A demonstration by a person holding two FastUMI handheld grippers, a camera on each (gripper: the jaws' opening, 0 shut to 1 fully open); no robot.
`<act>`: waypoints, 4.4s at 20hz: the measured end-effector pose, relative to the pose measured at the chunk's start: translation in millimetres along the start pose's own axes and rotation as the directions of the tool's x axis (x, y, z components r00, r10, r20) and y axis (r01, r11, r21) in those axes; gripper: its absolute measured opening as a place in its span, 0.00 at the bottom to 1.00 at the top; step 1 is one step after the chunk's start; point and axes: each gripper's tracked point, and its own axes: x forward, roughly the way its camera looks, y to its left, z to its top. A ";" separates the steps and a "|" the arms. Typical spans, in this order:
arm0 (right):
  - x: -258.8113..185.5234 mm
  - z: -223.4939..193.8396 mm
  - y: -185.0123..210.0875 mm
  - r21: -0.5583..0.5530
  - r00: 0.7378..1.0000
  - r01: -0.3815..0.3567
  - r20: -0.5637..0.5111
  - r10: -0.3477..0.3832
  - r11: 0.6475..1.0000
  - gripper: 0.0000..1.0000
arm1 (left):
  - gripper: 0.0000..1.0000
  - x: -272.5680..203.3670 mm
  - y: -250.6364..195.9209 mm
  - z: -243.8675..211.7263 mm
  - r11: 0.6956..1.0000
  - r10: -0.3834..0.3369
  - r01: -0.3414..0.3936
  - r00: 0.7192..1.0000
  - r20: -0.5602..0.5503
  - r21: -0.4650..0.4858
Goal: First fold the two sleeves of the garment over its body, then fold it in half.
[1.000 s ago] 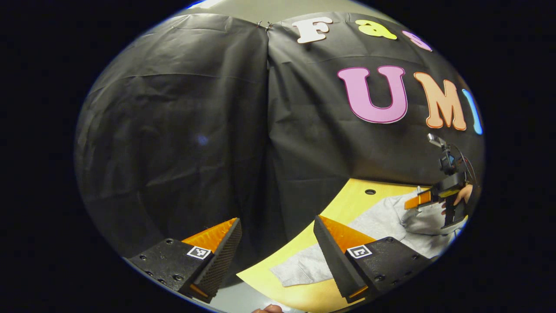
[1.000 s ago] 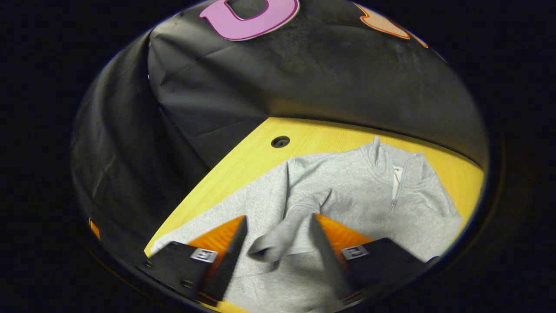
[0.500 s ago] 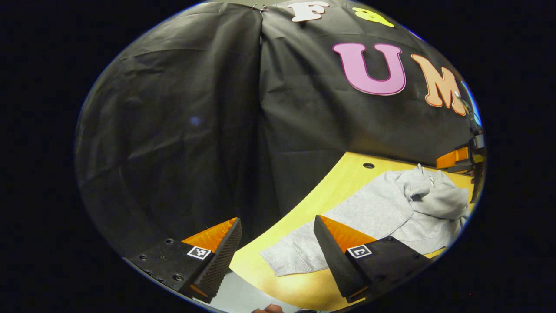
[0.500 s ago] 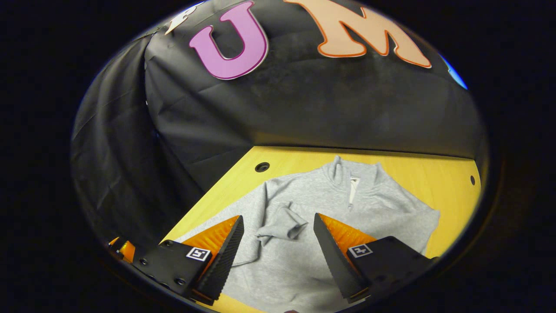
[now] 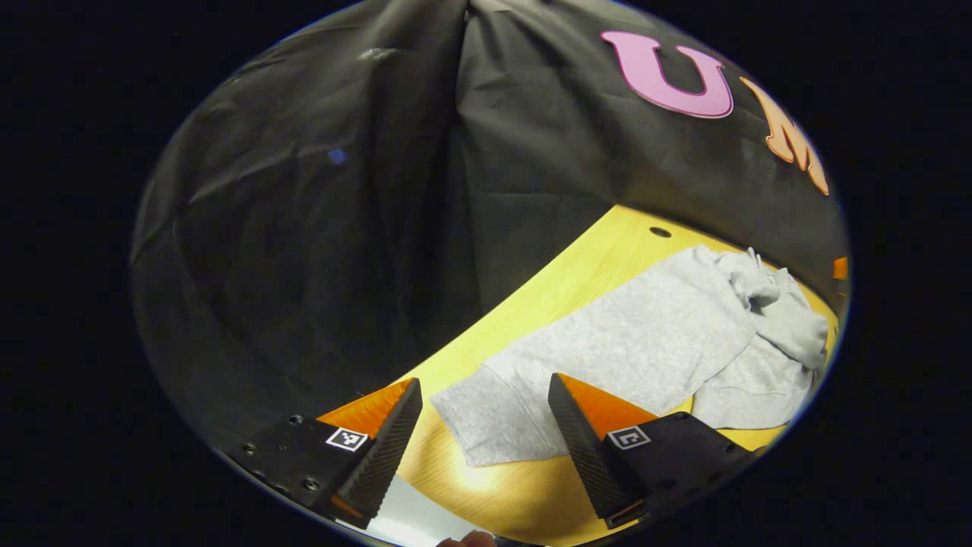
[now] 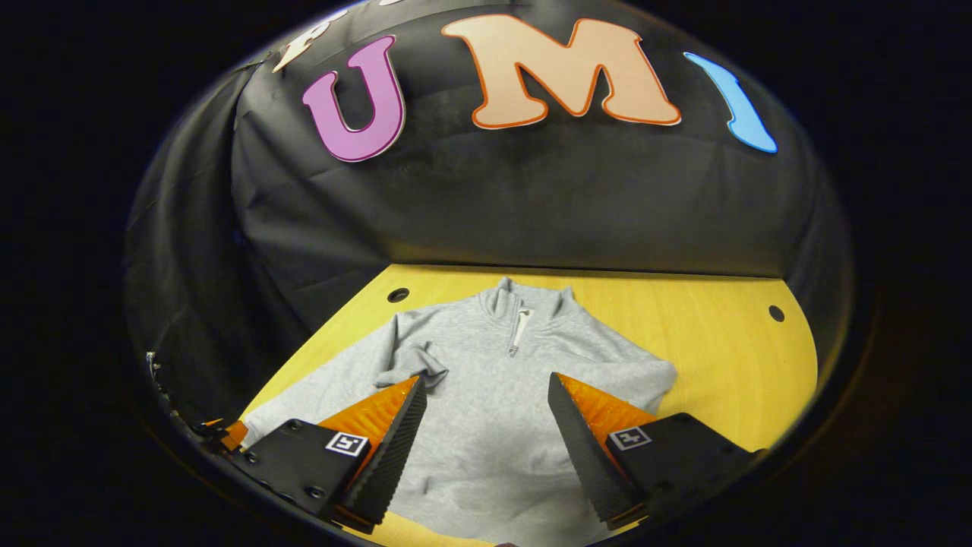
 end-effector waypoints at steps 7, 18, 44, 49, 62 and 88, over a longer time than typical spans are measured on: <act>-24.1 -10.0 -44.5 0.002 0.997 0.081 -0.006 -0.081 0.997 0.99 | 0.98 10.6 -4.4 -16.5 1.000 -0.018 0.017 0.998 -0.056 -0.011; -52.0 -36.7 -60.7 0.021 0.993 0.120 -0.004 -0.120 0.992 0.99 | 0.06 23.9 -30.1 -8.5 0.994 -0.042 0.053 0.992 -0.119 0.093; -148.9 -91.9 -155.7 0.138 0.964 0.263 -0.013 -0.264 0.955 0.97 | 0.00 -33.7 -267.2 173.5 0.878 -0.464 0.436 0.877 0.127 0.198; -171.4 -104.0 -179.9 0.177 0.952 0.303 -0.017 -0.305 0.936 0.97 | 0.00 -56.8 -333.3 172.1 0.819 -0.554 0.516 0.825 0.111 0.252; -208.9 -132.9 -218.0 0.236 0.929 0.367 -0.042 -0.368 0.900 0.96 | 0.00 -118.2 -482.8 132.3 0.647 -0.719 0.660 0.694 0.020 0.381; -230.7 -153.0 -275.0 0.241 0.941 0.336 -0.053 -0.334 0.910 0.99 | 0.88 -138.4 -593.5 24.4 0.556 -0.752 0.716 0.650 -0.112 0.423</act>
